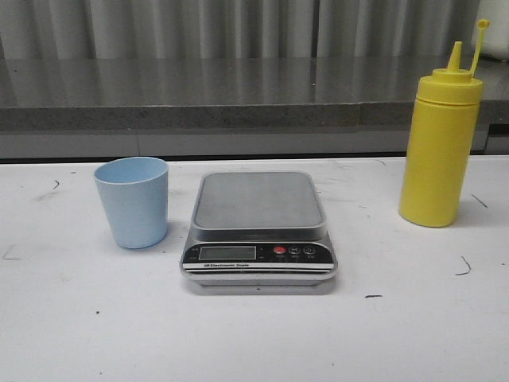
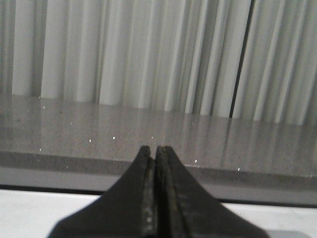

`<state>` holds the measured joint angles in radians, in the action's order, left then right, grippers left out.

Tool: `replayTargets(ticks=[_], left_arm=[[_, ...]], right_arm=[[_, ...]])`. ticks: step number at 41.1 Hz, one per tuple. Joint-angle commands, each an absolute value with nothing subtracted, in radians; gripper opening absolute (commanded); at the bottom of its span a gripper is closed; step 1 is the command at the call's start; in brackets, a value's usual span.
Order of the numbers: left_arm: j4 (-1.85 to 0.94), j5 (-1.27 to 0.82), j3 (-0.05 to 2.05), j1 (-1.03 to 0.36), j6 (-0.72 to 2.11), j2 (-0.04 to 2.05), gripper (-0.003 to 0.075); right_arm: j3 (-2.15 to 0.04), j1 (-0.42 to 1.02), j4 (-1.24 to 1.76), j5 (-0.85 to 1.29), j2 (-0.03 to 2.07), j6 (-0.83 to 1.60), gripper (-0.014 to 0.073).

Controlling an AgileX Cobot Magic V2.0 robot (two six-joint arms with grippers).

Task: Pour seasoning into cup on scale with both arms

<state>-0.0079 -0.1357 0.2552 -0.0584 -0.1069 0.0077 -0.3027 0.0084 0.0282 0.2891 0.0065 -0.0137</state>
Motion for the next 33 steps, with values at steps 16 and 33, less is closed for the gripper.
replayTargets(ticks=[16,33], left_arm=[[-0.023,-0.554,0.710,-0.057,-0.110,0.421,-0.0020],[-0.023,-0.581,0.708,-0.057,-0.110,0.622,-0.0020]], right_arm=[[-0.700,0.005,-0.045,0.593,0.422,0.000,-0.0067],[-0.700,0.005,0.000,0.657,0.678,0.000,-0.0064]])
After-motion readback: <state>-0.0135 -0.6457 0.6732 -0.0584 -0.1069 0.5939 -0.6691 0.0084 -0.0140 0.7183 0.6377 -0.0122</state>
